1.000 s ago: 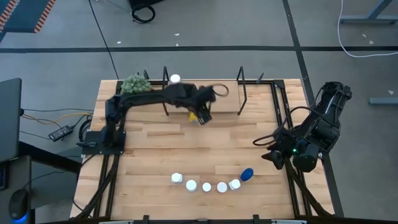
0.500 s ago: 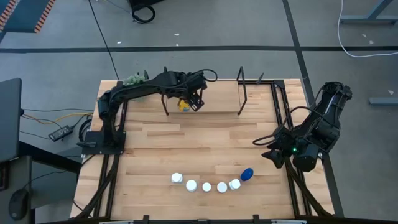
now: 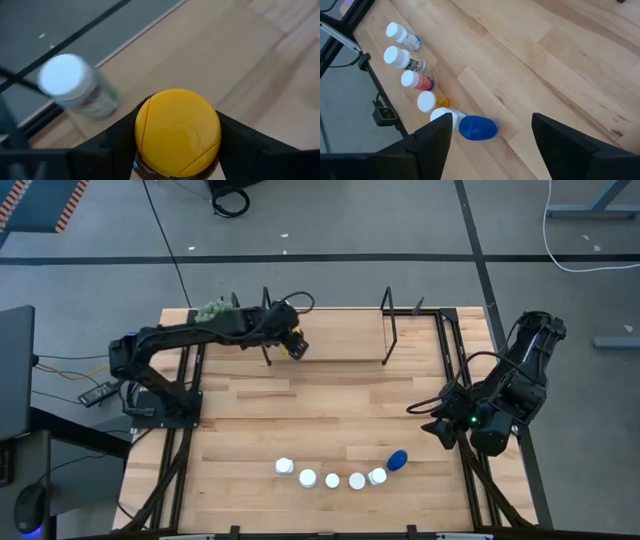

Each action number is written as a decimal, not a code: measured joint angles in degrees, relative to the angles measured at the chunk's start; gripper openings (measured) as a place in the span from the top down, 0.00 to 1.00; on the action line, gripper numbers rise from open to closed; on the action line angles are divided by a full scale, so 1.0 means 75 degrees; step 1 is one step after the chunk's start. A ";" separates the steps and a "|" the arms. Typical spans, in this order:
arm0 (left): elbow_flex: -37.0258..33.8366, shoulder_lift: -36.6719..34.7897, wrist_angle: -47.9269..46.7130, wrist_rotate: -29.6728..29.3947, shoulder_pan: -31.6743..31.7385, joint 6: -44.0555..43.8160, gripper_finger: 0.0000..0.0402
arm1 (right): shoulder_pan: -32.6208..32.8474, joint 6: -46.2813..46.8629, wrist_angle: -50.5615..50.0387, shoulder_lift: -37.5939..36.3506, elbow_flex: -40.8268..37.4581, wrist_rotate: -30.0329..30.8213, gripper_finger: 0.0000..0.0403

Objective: Pick and place medicine bottles onto shelf by color
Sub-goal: Put the yellow medicine bottle on the shelf

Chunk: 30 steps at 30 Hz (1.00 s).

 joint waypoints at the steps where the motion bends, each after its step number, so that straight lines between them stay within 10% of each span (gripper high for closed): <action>1: -0.0059 0.0022 -0.0053 0.0000 0.0101 0.0056 0.44 | 0.0000 0.0000 -0.0035 0.0000 0.0000 0.0003 0.31; 30: -0.0872 0.0110 0.0302 0.0127 0.0700 0.0036 0.27 | -0.0321 0.0184 -0.0107 0.0000 0.0000 0.0000 0.31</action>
